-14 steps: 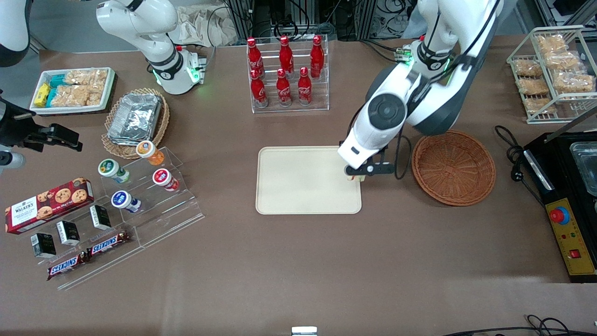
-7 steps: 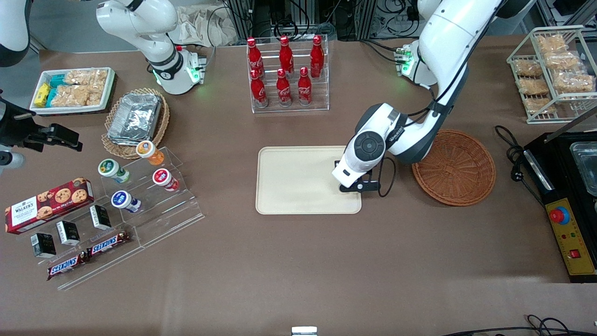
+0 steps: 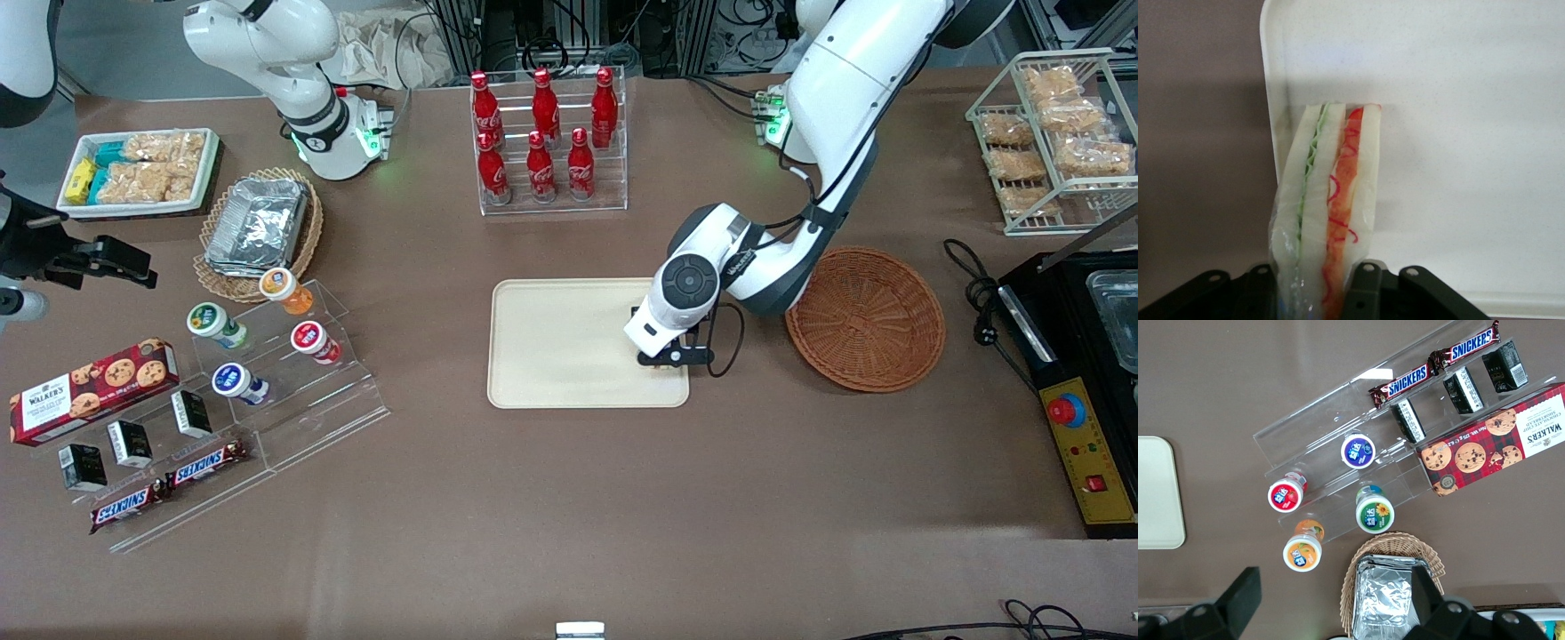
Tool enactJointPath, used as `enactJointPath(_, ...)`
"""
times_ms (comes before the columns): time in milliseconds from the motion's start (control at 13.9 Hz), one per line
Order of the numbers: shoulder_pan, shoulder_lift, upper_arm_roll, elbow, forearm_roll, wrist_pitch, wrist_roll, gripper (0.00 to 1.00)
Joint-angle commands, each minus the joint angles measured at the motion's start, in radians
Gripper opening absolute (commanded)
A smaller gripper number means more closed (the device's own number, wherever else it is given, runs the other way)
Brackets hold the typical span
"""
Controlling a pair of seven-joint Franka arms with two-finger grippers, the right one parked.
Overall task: Place sandwich from basket to tray
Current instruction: 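Lower the sandwich onto the tray and open the left gripper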
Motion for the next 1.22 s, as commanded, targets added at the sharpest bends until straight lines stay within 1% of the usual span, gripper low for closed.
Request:
enactJointPath(0, -0.001, 0.000, 0.000, 0.002, 0.020, 0.012, -0.016, 1.00)
enactJointPath(360, 0.002, 0.000, 0.000, 0.007, 0.020, 0.008, -0.008, 1.00)
enactJointPath(504, 0.003, -0.015, 0.002, 0.019, 0.022, -0.016, 0.009, 1.00)
enactJointPath(576, -0.001, -0.034, 0.002, 0.040, 0.020, -0.069, 0.012, 1.00)
enactJointPath(647, -0.004, -0.061, 0.002, 0.089, 0.020, -0.159, 0.010, 1.00)
enactJointPath(863, 0.006, -0.063, 0.003, 0.351, 0.017, -0.455, 0.024, 1.00)
enactJointPath(1007, 0.008, -0.075, 0.032, 0.474, 0.005, -0.536, 0.059, 1.00)
enactJointPath(1151, 0.008, -0.118, 0.078, 0.511, 0.000, -0.551, 0.078, 1.00)
